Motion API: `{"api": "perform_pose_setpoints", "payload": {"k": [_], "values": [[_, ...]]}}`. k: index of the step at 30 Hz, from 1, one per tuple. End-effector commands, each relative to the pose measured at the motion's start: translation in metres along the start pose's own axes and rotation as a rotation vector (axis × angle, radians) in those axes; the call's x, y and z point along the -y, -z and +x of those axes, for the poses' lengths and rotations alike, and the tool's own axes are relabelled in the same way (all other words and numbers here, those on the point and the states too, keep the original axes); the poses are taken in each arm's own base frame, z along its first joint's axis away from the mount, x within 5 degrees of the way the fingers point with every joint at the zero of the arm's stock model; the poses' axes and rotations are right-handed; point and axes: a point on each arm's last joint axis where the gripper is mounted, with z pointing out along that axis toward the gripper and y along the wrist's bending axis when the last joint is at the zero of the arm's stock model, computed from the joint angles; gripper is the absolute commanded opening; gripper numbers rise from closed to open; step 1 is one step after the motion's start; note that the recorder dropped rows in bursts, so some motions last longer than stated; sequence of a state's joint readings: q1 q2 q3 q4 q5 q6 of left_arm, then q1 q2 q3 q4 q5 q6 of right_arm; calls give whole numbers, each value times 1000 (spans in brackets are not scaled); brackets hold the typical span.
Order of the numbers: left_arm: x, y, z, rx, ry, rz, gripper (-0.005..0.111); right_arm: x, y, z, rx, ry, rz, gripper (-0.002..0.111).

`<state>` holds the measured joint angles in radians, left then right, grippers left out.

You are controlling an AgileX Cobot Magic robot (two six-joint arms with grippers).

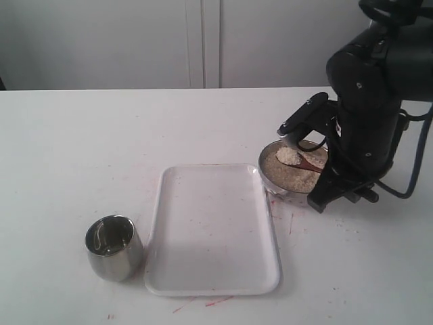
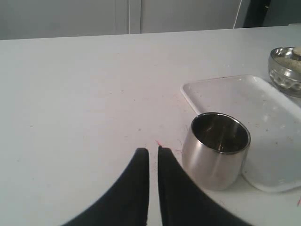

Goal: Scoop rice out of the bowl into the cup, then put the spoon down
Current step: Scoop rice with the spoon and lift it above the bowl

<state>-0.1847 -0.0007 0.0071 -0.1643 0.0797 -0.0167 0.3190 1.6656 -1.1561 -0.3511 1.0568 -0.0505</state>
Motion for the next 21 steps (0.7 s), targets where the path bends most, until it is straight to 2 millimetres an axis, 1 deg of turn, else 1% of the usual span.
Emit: {"api": "perform_pose_setpoints", "payload": {"k": [1,4,6,10,21], "values": [[1,0,-3,9,8,5,14,0,-4,11,24,-26,3,0],[1,0,-3,9,8,5,14,-3,-8,16,32,-21,-1,0],[1,0,-3,9,8,5,14,-3,-6,17,62,-37,0,0],[1,0,-3,9,8,5,14,-1,2,17,120,-56,8,0],[1,0,-3,9,8,5,14,3,22,25,166,-67,25,0]]}}
